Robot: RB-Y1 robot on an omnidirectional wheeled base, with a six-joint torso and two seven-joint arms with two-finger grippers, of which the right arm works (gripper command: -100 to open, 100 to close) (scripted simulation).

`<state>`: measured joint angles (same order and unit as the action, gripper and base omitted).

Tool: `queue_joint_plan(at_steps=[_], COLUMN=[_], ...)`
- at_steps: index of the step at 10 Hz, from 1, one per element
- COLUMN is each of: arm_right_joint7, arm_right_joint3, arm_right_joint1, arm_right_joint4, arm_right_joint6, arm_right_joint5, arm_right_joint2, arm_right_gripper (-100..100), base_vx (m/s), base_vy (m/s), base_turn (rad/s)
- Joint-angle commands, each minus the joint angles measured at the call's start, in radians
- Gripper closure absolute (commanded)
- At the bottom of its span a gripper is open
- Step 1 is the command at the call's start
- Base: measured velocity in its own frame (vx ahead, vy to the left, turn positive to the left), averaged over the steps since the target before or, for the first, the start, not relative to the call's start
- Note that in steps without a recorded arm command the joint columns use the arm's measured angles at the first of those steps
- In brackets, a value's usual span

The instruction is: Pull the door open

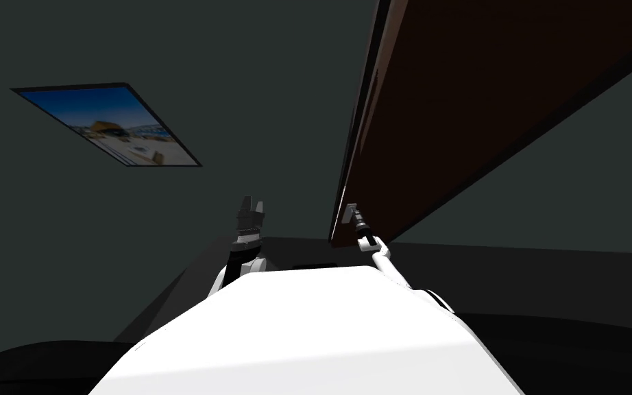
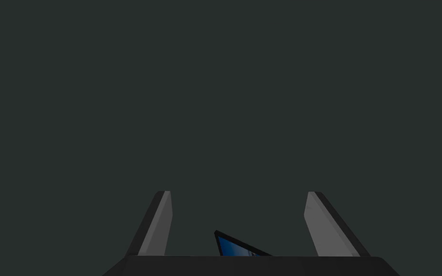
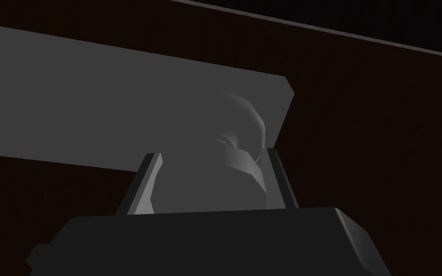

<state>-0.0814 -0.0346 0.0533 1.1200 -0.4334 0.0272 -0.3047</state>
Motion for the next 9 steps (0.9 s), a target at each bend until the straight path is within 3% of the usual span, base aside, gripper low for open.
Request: queue_joint_plan(at_steps=[1, 9], arm_right_joint7=[-0.05, -0.219], arm_right_joint3=[0.001, -0.012], arm_right_joint1=[-0.003, -0.016], arm_right_joint4=[0.011, 0.034], arm_right_joint6=[0.003, 0.022], arm_right_joint5=[-0.016, -0.071], arm_right_joint2=[0.008, 0.027], arm_right_gripper=[100, 100], base_vx=[-0.05, -0.049], base_vy=[-0.03, -0.034], base_turn=[0.105, 0.079])
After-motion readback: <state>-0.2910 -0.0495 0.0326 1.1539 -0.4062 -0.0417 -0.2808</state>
